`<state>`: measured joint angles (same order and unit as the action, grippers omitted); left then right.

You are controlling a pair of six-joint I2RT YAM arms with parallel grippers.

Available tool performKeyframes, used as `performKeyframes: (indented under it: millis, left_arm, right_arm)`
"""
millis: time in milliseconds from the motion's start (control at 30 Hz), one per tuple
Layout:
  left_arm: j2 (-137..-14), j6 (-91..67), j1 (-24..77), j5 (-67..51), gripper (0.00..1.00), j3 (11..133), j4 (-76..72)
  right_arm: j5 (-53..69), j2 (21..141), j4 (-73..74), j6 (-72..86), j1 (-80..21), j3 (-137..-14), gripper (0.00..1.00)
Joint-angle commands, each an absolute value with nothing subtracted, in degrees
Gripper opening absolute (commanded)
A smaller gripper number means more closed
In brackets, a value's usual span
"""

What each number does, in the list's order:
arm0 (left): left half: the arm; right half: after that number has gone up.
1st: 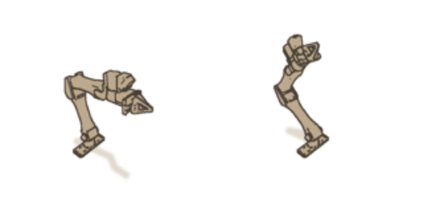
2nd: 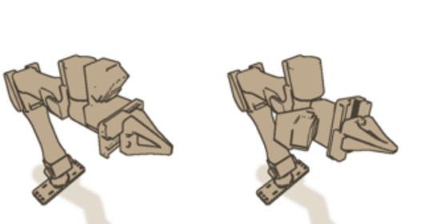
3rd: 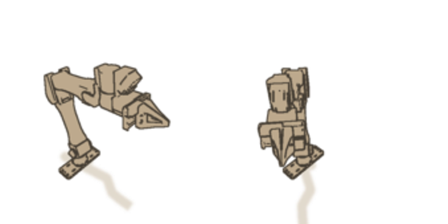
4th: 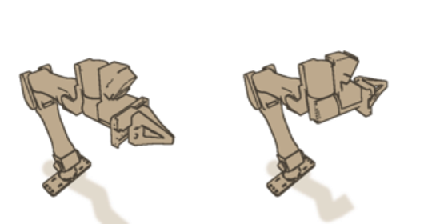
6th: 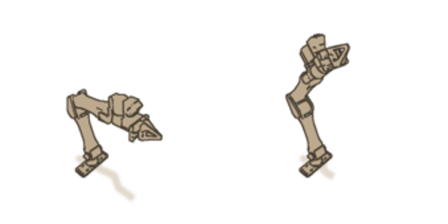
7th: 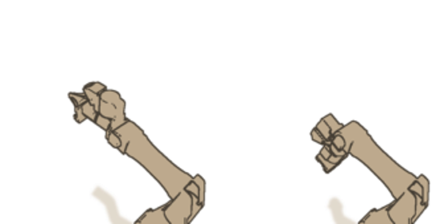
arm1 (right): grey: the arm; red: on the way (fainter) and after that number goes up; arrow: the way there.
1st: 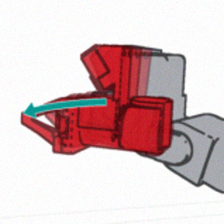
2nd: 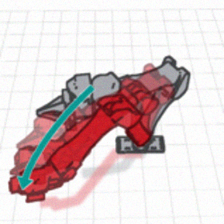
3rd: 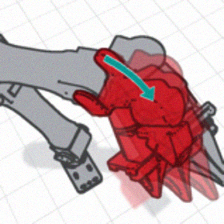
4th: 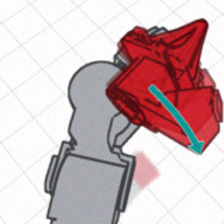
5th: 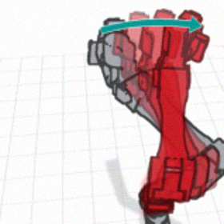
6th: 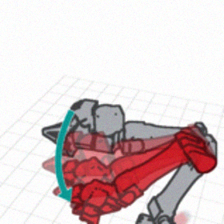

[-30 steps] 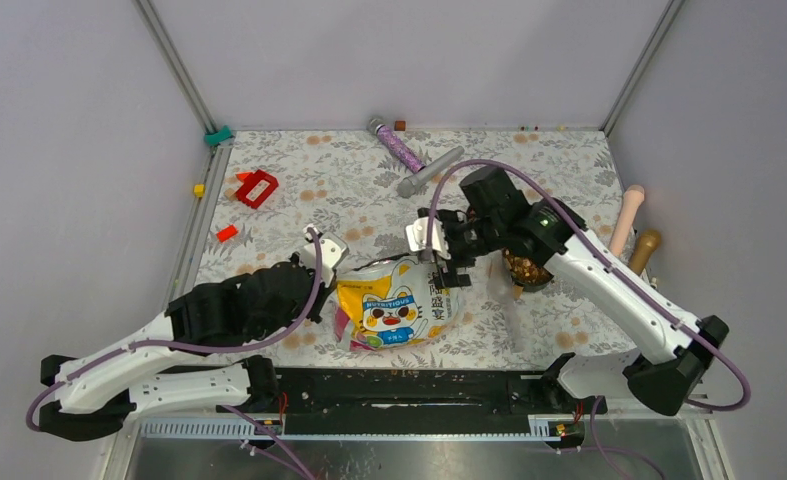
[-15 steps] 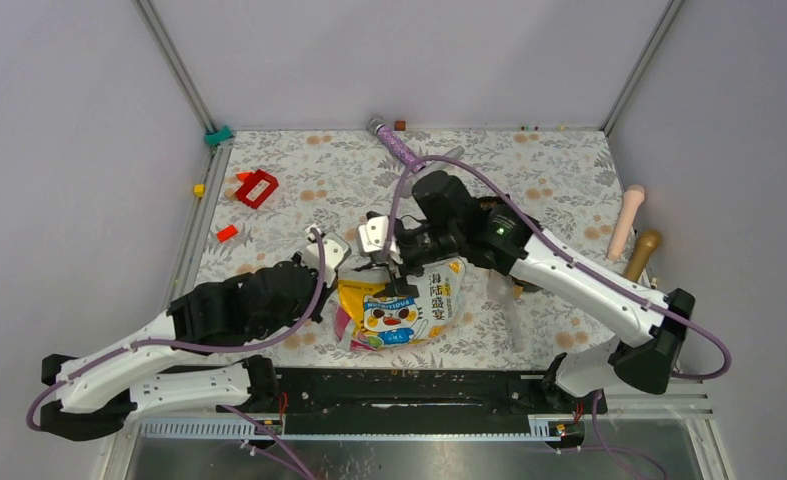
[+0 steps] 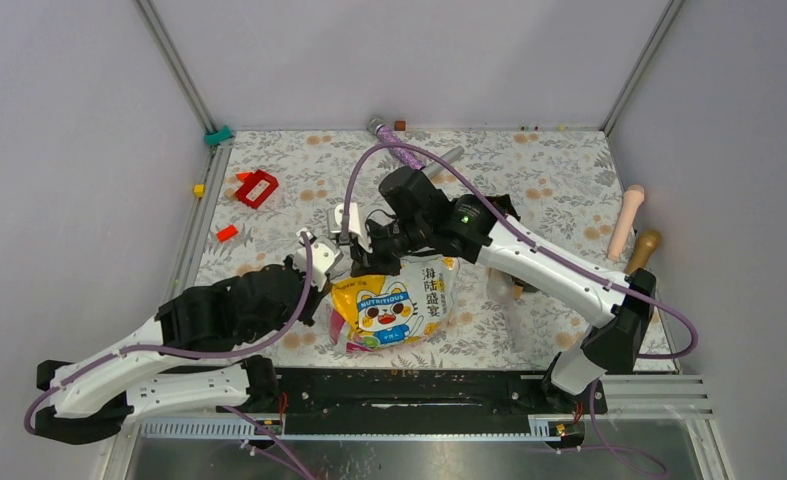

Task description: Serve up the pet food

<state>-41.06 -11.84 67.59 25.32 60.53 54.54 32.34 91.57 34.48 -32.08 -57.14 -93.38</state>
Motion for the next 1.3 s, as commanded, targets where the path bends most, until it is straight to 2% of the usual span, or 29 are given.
performKeyframes:
  millis: [0,200,233,300,333,400,467,567,700,733,767,800,900,967,1033,1200,1267]
  left_arm:
    - [-38.6,-11.9,67.1,28.5,0.0,62.3,51.1]
    - [-38.2,-12.1,67.1,27.5,0.0,62.5,51.1]
    - [-38.4,-12.1,67.0,26.8,0.04,62.4,50.9]
    - [-39.3,-11.3,67.1,23.7,0.31,62.1,49.7]
    - [-40.3,-10.6,67.1,21.8,0.38,61.9,49.2]
    - [-42.8,-9.6,67.1,18.9,0.47,62.3,48.6]
    - [-45.4,-8.9,67.1,17.2,0.48,63.2,48.5]
    - [-49.2,-8.0,67.0,16.6,0.46,64.2,48.7]
    - [-51.8,-8.1,67.1,17.2,0.37,64.6,48.4]
    - [-52.1,-8.0,67.1,16.4,0.26,64.6,48.4]
    - [-52.1,-7.9,67.1,15.3,0.1,64.8,48.4]
    - [-51.9,-7.8,67.1,14.3,0.0,64.9,48.4]
    - [-49.2,-7.9,67.0,12.6,0.0,64.5,48.3]
    - [-45.8,-7.7,67.1,12.5,0.0,62.7,46.8]
    - [-42.1,-7.3,67.1,12.8,0.0,61.0,45.0]
    - [-35.9,-7.4,67.1,14.7,0.0,59.5,43.8]
    - [-35.4,-7.5,67.1,15.8,0.0,59.4,44.1]
  right_arm:
    - [27.0,92.0,38.6,-33.2,-57.7,-96.7,0.0]
    - [25.6,89.0,40.0,-33.7,-57.9,-95.8,0.0]
    - [25.8,88.6,40.0,-33.1,-57.9,-95.9,0.0]
    - [26.6,88.1,39.3,-31.3,-58.1,-95.9,0.0]
    - [27.0,87.9,39.1,-30.6,-58.3,-96.1,0.0]
    - [27.7,87.5,39.1,-29.9,-58.8,-96.2,0.0]
    - [28.2,87.0,39.1,-29.8,-59.3,-95.8,0.0]
    - [29.3,86.1,39.2,-29.6,-59.3,-95.4,0.0]
    - [30.7,85.3,40.2,-31.3,-59.3,-94.1,0.0]
    - [31.2,85.2,40.1,-31.3,-59.4,-93.8,0.0]
    - [31.6,85.3,40.2,-31.0,-59.4,-93.6,0.0]
    - [31.6,85.4,40.2,-31.0,-59.4,-93.6,0.0]
    - [29.7,85.3,40.2,-32.6,-59.4,-93.1,0.19]
    - [27.4,85.0,40.4,-34.2,-59.4,-92.3,0.38]
    - [24.7,84.7,41.4,-36.4,-59.4,-91.8,0.51]
    - [20.3,84.8,47.1,-42.4,-59.4,-92.1,0.65]
    - [20.4,85.4,49.8,-43.8,-59.5,-93.1,0.63]
